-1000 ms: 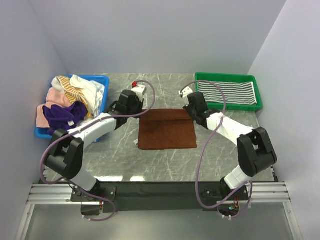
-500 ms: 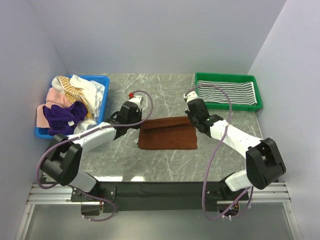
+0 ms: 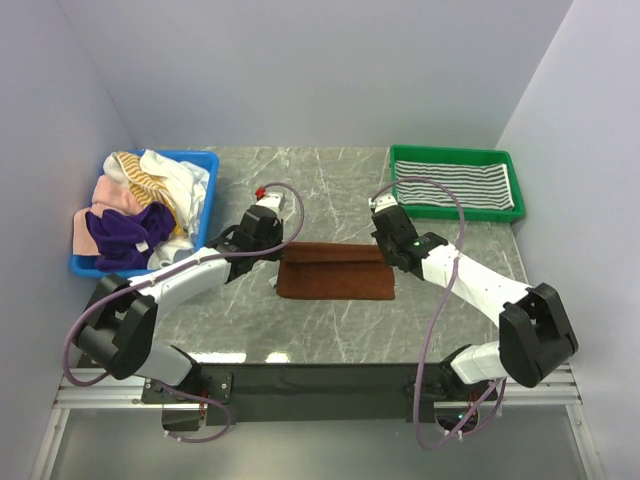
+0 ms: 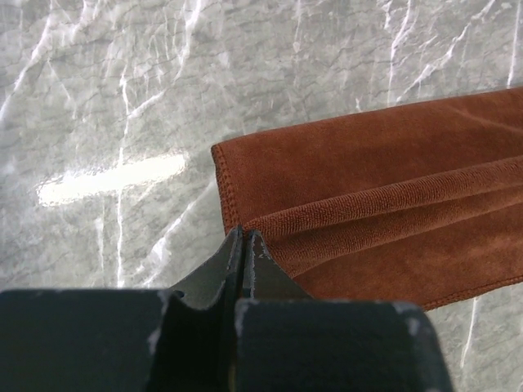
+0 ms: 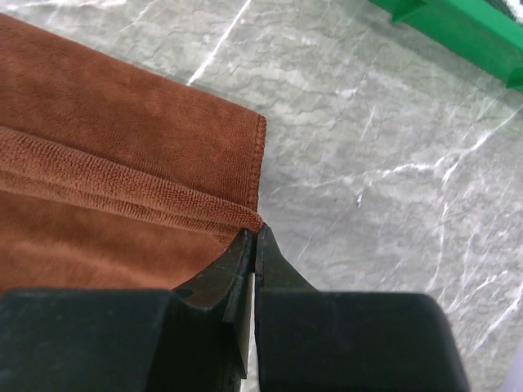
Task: Fold and stack the towels
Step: Fold the towel
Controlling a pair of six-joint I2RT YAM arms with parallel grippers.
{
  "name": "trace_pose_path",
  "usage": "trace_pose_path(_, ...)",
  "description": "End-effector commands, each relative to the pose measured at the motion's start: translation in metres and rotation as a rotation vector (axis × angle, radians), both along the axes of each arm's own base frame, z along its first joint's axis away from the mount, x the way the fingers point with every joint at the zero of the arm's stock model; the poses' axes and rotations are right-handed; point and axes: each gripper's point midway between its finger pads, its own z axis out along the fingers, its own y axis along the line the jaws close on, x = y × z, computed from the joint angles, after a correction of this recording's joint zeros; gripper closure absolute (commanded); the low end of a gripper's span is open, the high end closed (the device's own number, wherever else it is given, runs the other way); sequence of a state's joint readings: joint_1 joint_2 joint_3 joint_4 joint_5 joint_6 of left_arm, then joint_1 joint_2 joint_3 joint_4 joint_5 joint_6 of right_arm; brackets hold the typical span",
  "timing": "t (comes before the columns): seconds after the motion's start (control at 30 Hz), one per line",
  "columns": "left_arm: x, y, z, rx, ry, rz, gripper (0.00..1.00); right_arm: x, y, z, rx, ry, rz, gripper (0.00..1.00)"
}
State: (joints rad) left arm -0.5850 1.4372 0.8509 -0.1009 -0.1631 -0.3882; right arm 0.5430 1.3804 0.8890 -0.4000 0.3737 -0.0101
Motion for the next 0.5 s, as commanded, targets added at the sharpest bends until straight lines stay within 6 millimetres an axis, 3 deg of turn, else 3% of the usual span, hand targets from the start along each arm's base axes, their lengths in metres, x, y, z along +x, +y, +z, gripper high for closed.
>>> trace_pose_path(0.0, 0.003, 0.010, 0.014, 0.019, -0.029, 0.049, 0.99, -0.014, -0.011, 0.008, -0.018, -0.009, -0.045, 1.00)
trace_pose_path(0.17, 0.000, 0.010, 0.016, 0.012, -0.020, 0.050, 0.99, -0.024, -0.012, 0.002, -0.026, 0.023, -0.039, 1.00)
trace_pose_path(0.47, -0.011, 0.011, -0.006, 0.048, 0.039, 0.052, 0.99, -0.037, -0.006, -0.017, -0.098, 0.132, 0.020, 1.00)
